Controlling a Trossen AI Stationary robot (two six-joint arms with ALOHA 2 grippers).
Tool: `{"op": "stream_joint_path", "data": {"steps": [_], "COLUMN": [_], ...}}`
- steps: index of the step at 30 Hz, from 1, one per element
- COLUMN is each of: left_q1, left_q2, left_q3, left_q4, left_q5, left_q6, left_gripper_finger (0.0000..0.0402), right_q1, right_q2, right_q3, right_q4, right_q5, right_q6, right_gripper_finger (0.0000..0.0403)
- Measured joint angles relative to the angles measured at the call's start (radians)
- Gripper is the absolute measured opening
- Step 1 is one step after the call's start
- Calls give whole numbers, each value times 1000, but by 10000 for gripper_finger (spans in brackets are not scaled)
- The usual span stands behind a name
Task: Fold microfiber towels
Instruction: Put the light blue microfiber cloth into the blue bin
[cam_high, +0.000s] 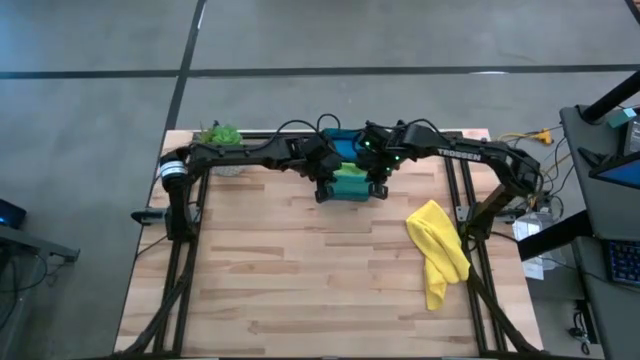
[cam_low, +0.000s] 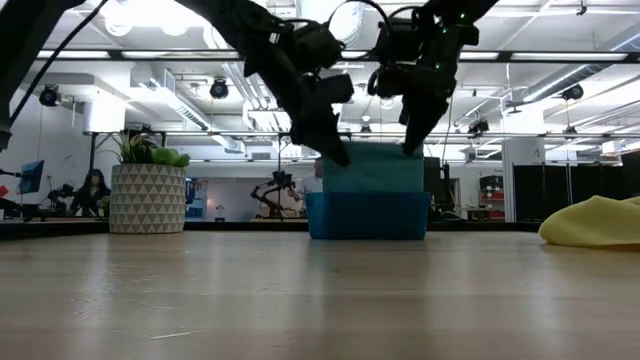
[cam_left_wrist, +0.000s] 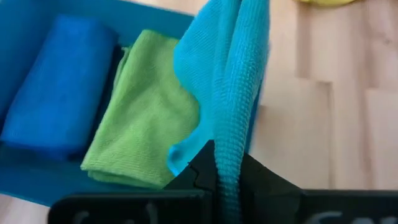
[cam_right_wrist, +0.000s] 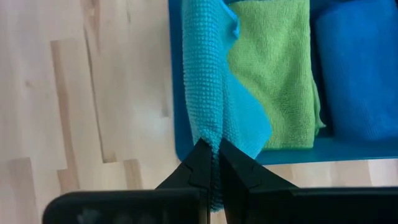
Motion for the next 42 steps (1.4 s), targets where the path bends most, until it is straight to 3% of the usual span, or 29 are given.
{"op": "stream_joint_path", "data": {"steps": [7, 31, 42], "left_q1": [8, 44, 89], "left_q2": [23, 80, 82], "left_q3": [0, -12, -12], "left_q4": [5, 85, 105], "left_q5": [-109, -119, -143], "left_q6": [49, 102, 102], "left_gripper_finger": [0, 1, 86], "right_q1": [-28, -100, -147], "right_q2": [59, 129, 167], "right_q3": [-1, -1, -1], "right_q4": [49, 108, 124], "right_q5": [8, 49, 123], "right_q6": [-9, -84, -41], "right_gripper_finger": [9, 9, 67]}}
